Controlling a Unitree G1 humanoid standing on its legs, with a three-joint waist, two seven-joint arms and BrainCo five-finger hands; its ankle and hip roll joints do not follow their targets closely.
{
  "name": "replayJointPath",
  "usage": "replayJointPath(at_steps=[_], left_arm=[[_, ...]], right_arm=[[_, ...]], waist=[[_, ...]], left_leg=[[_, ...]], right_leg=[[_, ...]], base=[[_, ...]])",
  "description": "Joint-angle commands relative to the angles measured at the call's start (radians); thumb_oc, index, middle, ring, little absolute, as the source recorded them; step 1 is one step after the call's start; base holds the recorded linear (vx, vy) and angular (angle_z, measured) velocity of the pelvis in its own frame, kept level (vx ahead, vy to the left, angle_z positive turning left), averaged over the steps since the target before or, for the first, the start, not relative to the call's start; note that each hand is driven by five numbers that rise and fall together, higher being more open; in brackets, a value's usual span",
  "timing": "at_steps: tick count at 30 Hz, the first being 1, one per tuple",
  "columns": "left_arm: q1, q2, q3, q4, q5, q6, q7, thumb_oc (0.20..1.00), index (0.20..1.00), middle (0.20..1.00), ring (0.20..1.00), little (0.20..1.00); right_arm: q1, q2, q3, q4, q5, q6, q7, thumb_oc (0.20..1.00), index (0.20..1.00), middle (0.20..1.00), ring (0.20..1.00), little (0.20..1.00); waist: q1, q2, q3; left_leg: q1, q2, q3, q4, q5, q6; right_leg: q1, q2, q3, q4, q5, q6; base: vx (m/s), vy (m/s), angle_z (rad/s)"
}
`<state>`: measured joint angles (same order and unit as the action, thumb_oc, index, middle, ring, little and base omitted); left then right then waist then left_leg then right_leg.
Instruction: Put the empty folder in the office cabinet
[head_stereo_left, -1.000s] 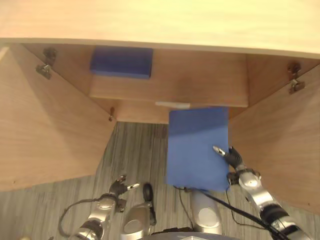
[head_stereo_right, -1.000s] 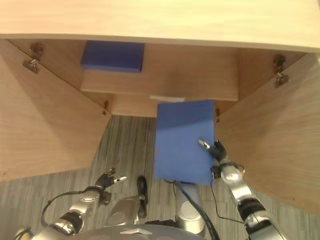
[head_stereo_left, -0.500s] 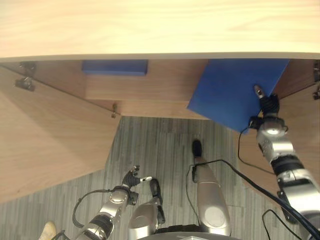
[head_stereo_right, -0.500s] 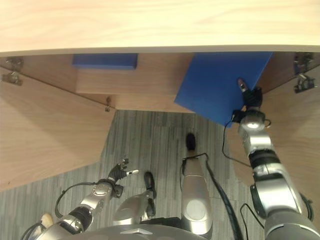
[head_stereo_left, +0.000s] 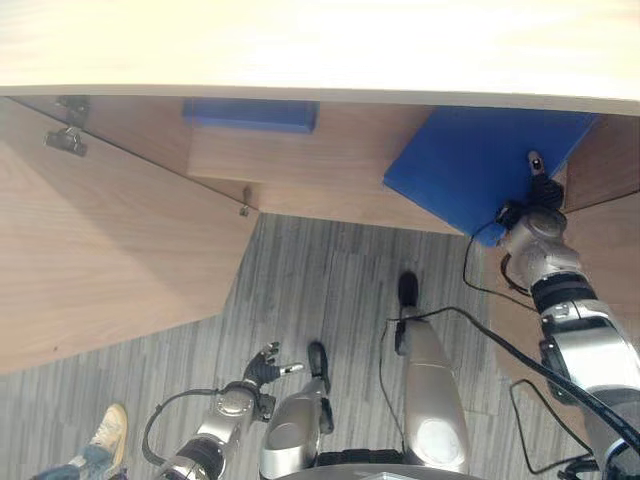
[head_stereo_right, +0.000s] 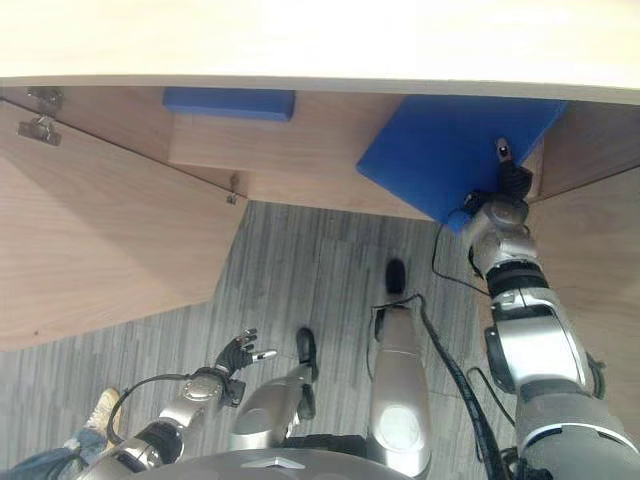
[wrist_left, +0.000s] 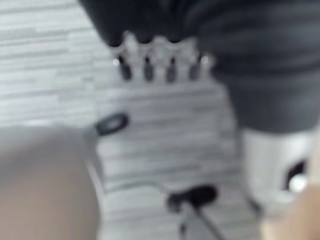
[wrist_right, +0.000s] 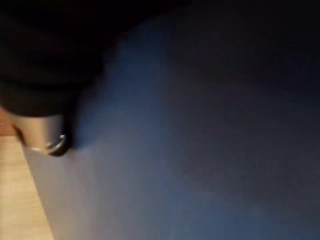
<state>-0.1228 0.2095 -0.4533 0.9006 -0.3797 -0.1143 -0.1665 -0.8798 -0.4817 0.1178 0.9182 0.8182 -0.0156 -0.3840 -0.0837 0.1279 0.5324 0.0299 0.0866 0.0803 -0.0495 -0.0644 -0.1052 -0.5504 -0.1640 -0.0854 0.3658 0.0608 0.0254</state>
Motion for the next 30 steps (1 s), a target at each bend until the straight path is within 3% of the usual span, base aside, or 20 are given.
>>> replayJointPath(at_steps=[1, 2, 6, 7, 11, 14, 20, 22, 30], left_arm=[[0.049, 0.014, -0.074, 0.012, -0.037, -0.014, 0.011, 1.0, 1.0, 1.0, 1.0, 1.0], [0.051, 0.008, -0.082, 0.016, -0.046, -0.024, 0.012, 1.0, 1.0, 1.0, 1.0, 1.0], [0.055, 0.009, -0.092, 0.01, -0.05, -0.028, 0.009, 1.0, 1.0, 1.0, 1.0, 1.0], [0.059, 0.01, -0.098, 0.005, -0.05, -0.031, 0.009, 1.0, 1.0, 1.0, 1.0, 1.0], [0.062, 0.012, -0.107, 0.002, -0.07, -0.034, 0.009, 1.0, 1.0, 1.0, 1.0, 1.0], [0.06, 0.011, -0.114, -0.005, -0.084, -0.031, 0.014, 1.0, 1.0, 1.0, 1.0, 1.0], [0.059, 0.01, -0.109, -0.012, -0.122, -0.006, 0.02, 1.0, 1.0, 1.0, 1.0, 1.0], [0.059, 0.005, -0.108, -0.014, -0.141, 0.002, 0.033, 1.0, 1.0, 1.0, 1.0, 1.0], [0.072, 0.013, -0.106, -0.054, -0.194, -0.006, 0.001, 1.0, 1.0, 1.0, 1.0, 1.0]], right_arm=[[-0.111, -0.031, -0.088, 0.053, 0.141, -0.147, -0.11, 0.2, 0.2, 0.2, 0.2, 0.2], [-0.148, -0.032, -0.091, 0.075, 0.207, -0.195, -0.146, 0.2, 0.2, 0.2, 0.2, 0.2], [-0.197, -0.036, -0.093, 0.091, 0.25, -0.212, -0.192, 0.2, 0.2, 0.2, 0.2, 0.2], [-0.214, -0.035, -0.095, 0.103, 0.316, -0.266, -0.216, 0.2, 0.2, 0.2, 0.2, 0.2], [-0.246, -0.035, -0.104, 0.112, 0.383, -0.347, -0.272, 0.2, 0.2, 0.2, 0.2, 0.2], [-0.274, -0.028, -0.1, 0.124, 0.341, -0.395, -0.308, 0.2, 0.2, 0.2, 0.2, 0.2], [-0.297, -0.013, -0.082, 0.113, 0.34, -0.394, -0.326, 0.2, 0.2, 0.2, 0.2, 0.2], [-0.326, -0.013, -0.064, 0.116, 0.42, -0.449, -0.355, 0.2, 0.2, 0.2, 0.2, 0.2], [-0.423, -0.059, -0.024, 0.134, 0.566, -0.555, -0.445, 0.2, 0.2, 0.2, 0.2, 0.2]], waist=[[0.041, -0.005, -0.026], [0.049, 0.003, -0.02], [0.06, 0.01, -0.014], [0.067, 0.01, -0.012], [0.078, 0.011, -0.012], [0.091, 0.013, -0.012], [0.101, 0.014, -0.012], [0.112, 0.02, -0.012], [0.136, 0.04, -0.012]], left_leg=[[0.049, 0.023, -0.014, 0.106, -0.183, 0.038], [0.042, 0.024, -0.017, 0.102, -0.174, 0.034], [0.03, 0.024, -0.018, 0.101, -0.163, 0.029], [0.021, 0.025, -0.02, 0.106, -0.162, 0.029], [-0.001, 0.028, -0.024, 0.117, -0.156, 0.027], [-0.027, 0.03, -0.03, 0.127, -0.151, 0.027], [-0.065, 0.035, -0.038, 0.146, -0.146, 0.024], [-0.108, 0.045, -0.047, 0.151, -0.13, 0.017], [-0.219, 0.062, -0.053, 0.17, -0.093, 0.005]], right_leg=[[-0.069, -0.058, 0.054, -0.094, 0.077, 0.111], [-0.071, -0.06, 0.049, -0.093, 0.075, 0.107], [-0.071, -0.063, 0.042, -0.098, 0.076, 0.103], [-0.07, -0.064, 0.04, -0.1, 0.075, 0.102], [-0.067, -0.065, 0.039, -0.104, 0.071, 0.102], [-0.072, -0.068, 0.034, -0.105, 0.07, 0.102], [-0.086, -0.073, 0.037, -0.1, 0.067, 0.105], [-0.123, -0.071, 0.038, -0.068, 0.052, 0.097], [-0.196, -0.059, 0.017, 0.004, -0.006, 0.064]], base=[[-0.06, -0.009, 0.09], [-0.04, -0.005, 0.13], [-0.03, -0.007, 0.05], [-0.02, -0.032, 0.03], [0.0, -0.008, 0.0], [-0.01, -0.023, 0.03], [0.04, -0.046, 0.07], [0.09, -0.124, 0.05], [0.05, -0.084, 0.06]])
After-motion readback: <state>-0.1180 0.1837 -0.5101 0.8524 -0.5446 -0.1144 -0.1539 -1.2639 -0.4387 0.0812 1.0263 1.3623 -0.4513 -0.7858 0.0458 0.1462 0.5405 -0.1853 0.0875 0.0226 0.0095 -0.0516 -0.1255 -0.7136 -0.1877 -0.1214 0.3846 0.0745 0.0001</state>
